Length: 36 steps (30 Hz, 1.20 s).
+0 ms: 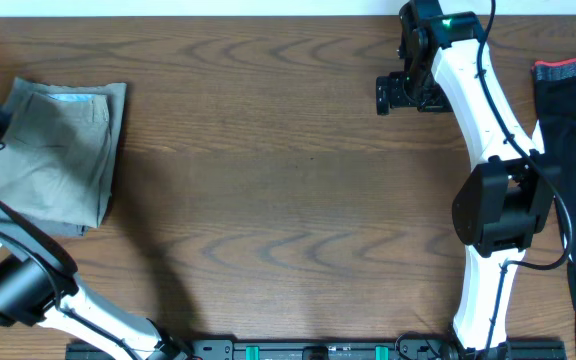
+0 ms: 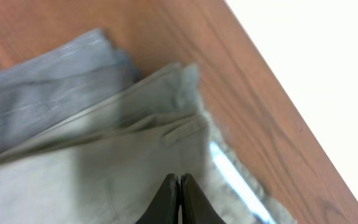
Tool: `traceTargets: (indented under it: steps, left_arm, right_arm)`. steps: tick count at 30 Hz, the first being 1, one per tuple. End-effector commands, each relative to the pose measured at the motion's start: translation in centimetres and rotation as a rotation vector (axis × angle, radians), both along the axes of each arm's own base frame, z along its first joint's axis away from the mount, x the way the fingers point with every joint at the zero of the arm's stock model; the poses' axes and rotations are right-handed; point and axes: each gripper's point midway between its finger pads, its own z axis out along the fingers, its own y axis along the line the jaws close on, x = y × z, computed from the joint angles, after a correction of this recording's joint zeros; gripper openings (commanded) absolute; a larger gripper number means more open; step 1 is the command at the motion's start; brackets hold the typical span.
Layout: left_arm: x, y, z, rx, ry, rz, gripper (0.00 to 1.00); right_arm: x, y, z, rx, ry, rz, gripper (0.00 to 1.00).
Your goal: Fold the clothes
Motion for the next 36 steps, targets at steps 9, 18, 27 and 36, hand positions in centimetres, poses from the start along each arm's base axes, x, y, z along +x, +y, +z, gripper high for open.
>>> traceTargets:
  steps: [9, 18, 27, 36]
  left_arm:
    - [2.1, 1.8, -3.0, 0.085, 0.01, 0.042, 0.06]
    - [1.3, 2.3, -10.2, 0.033, 0.105, 0.033, 0.09]
    - [-0.2, 4.8, -10.2, 0.094, 0.107, 0.029, 0.06]
    - [0.2, 3.6, 4.2, 0.223, -0.094, -0.016, 0.22]
  right_arm:
    - [0.1, -0.4, 0.5, -0.011, -0.008, 0.007, 0.99]
    - [-0.1, -0.5, 0.5, -0.012, 0.003, 0.007, 0.99]
    - [-0.4, -0.5, 0.4, -0.015, 0.014, 0.007, 0.99]
    - [-0.2, -0.5, 0.5, -0.013, 0.005, 0.007, 0.99]
